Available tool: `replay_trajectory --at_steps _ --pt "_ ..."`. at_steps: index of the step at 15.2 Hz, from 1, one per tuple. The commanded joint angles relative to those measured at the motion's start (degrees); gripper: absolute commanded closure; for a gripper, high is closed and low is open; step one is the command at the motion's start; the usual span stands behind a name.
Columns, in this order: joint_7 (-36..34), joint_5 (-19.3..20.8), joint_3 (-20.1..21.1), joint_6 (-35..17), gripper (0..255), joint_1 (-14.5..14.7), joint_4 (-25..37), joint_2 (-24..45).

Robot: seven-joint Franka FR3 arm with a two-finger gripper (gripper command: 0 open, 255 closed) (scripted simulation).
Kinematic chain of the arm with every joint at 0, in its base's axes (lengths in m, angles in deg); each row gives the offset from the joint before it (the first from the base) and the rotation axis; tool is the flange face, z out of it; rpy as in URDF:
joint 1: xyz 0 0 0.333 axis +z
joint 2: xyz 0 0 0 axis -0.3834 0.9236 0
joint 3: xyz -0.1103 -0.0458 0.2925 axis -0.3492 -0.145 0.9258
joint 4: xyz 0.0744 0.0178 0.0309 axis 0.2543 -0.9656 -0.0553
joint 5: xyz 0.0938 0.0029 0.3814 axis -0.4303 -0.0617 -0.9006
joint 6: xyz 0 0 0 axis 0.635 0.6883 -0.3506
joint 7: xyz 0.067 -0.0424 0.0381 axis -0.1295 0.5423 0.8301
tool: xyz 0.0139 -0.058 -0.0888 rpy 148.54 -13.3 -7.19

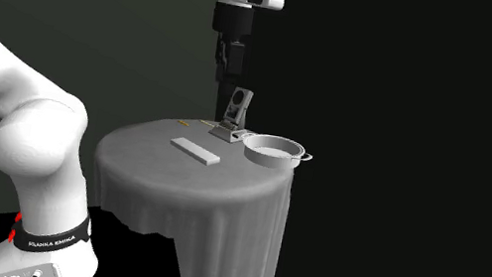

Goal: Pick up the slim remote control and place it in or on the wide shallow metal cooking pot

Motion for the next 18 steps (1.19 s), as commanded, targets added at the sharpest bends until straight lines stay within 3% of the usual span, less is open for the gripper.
replay_trajectory --at_steps 1,10,18 --pt "0.0 0.0 0.0 0.0 0 0.0 0.0 0.0" --pt "-23.2 -7.8 14.7 -8.6 0 -0.5 -12.5 -5.5" --pt "-44.2 -15.6 29.9 -18.4 0 -0.6 -16.0 -0.5"
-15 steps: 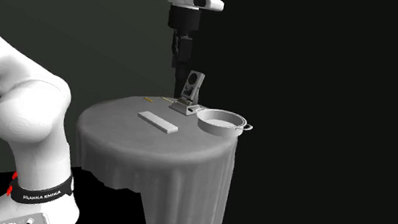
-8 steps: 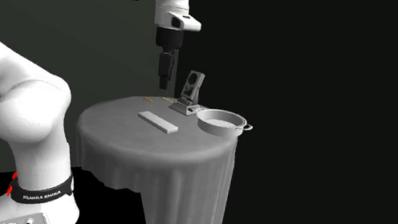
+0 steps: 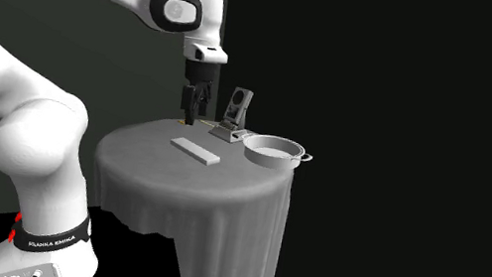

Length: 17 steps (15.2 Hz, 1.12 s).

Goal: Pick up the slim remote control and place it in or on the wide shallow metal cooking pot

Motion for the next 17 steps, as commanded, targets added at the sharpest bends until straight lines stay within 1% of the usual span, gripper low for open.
replay_trajectory --at_steps 1,4,7,9,11,12,17 --pt "-6.1 -2.0 4.4 -2.7 0 -0.1 0.0 2.2" --pt "-14.2 -3.5 10.6 -7.1 0 -1.5 1.0 7.0" --pt "-22.6 -3.7 17.1 -11.5 0 -4.1 3.0 13.0" --pt "-28.8 -2.7 21.8 -14.6 0 -6.5 4.7 17.6" --pt "-35.5 -0.4 26.8 -17.6 0 -9.7 6.9 22.9" --pt "-36.1 -0.1 27.3 -17.8 0 -10.1 7.1 23.4" --pt "-37.4 1.2 29.5 -22.6 0 -11.3 5.1 26.5"
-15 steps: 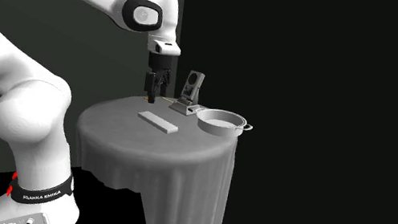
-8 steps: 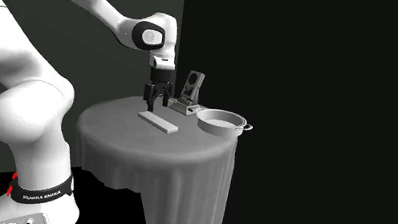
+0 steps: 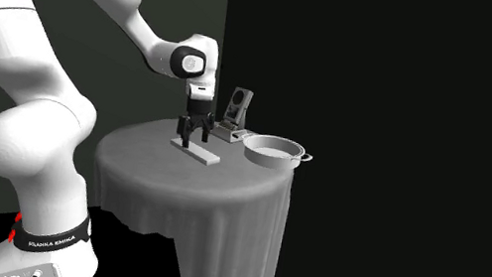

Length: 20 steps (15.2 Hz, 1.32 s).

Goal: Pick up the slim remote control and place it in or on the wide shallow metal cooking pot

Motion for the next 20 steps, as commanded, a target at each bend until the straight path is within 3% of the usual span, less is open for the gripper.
replay_trajectory --at_steps 1,10,11,20 --pt "-0.6 0.7 1.0 -2.1 0 -0.6 -0.9 1.4" --pt "-1.2 1.3 1.7 -3.7 0 -1.2 -1.4 2.6" --pt "-1.2 1.3 1.7 -3.7 255 -1.2 -1.4 2.6" --pt "-1.2 1.3 1.7 -3.7 255 -1.2 -1.4 2.6"
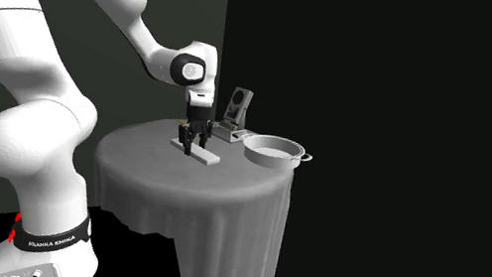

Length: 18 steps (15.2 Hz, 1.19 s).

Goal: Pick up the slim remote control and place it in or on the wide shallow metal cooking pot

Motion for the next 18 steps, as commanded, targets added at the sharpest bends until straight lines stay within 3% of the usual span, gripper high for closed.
replay_trajectory --at_steps 1,18 --pt "0.4 -0.4 -0.5 1.0 255 0.3 0.3 -0.8" --pt "3.7 -3.2 -7.7 16.7 255 3.6 7.5 -10.1"
